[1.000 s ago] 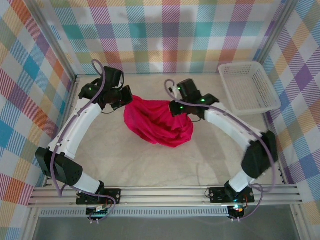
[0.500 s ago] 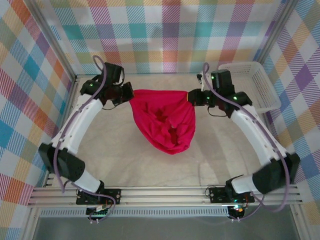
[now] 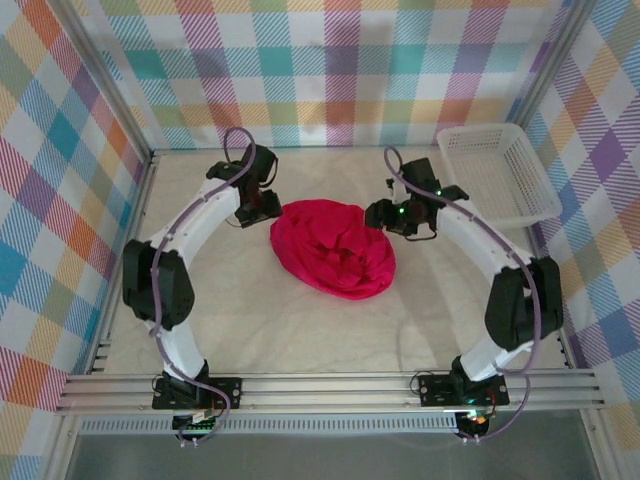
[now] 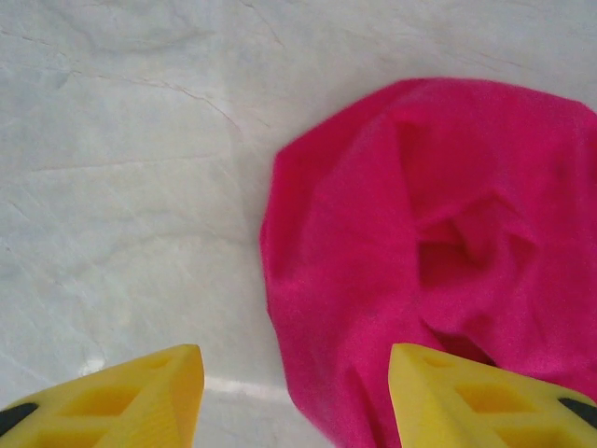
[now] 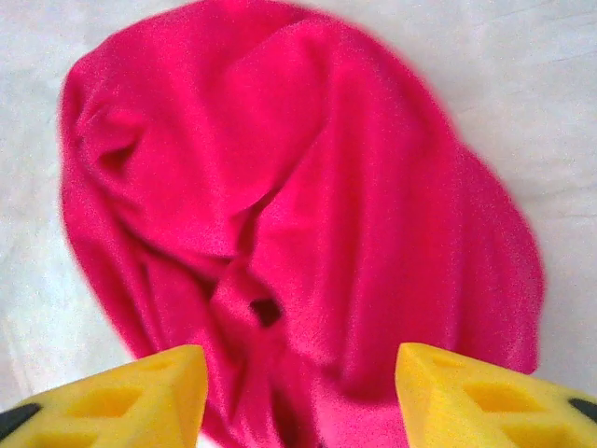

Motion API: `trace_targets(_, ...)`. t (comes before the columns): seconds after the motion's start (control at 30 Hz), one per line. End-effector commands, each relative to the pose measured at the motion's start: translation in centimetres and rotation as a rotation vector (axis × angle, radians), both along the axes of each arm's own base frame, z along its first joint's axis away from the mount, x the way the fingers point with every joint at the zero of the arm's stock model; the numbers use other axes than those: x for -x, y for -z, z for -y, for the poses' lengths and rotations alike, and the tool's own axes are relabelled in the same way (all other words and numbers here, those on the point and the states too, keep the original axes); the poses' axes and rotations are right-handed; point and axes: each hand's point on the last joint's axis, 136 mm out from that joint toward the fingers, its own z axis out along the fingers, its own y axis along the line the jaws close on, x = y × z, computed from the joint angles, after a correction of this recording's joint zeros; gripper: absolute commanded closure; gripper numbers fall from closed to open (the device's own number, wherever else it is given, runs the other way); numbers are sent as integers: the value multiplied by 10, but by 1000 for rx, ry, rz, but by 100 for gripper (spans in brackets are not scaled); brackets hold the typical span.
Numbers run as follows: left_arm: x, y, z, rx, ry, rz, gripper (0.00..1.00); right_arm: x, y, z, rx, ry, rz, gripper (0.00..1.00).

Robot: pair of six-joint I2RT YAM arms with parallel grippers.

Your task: Fold the inside-out t-shirt

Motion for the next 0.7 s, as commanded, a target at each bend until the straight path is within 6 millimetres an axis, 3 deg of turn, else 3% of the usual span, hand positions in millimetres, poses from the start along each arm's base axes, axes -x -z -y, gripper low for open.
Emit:
trace_targets(0.0, 13, -13, 32, 95, 64, 36, 47, 14, 15, -22, 51, -64, 10, 46)
trace_targets(0.13, 16, 12, 65, 189, 100, -24, 47, 16, 46, -33, 98, -78, -52, 48)
trace_targets(0.23, 14, 27, 82, 202, 113, -63, 47, 18, 68, -15, 190, 11, -99, 54)
trace_targets(0.43, 8, 51, 114, 214, 143, -105, 45, 35, 75, 1, 185, 73, -82, 56)
trace_targets(0.67, 3, 89, 127, 174, 133, -175, 45, 45, 77, 9, 201, 79, -90, 55)
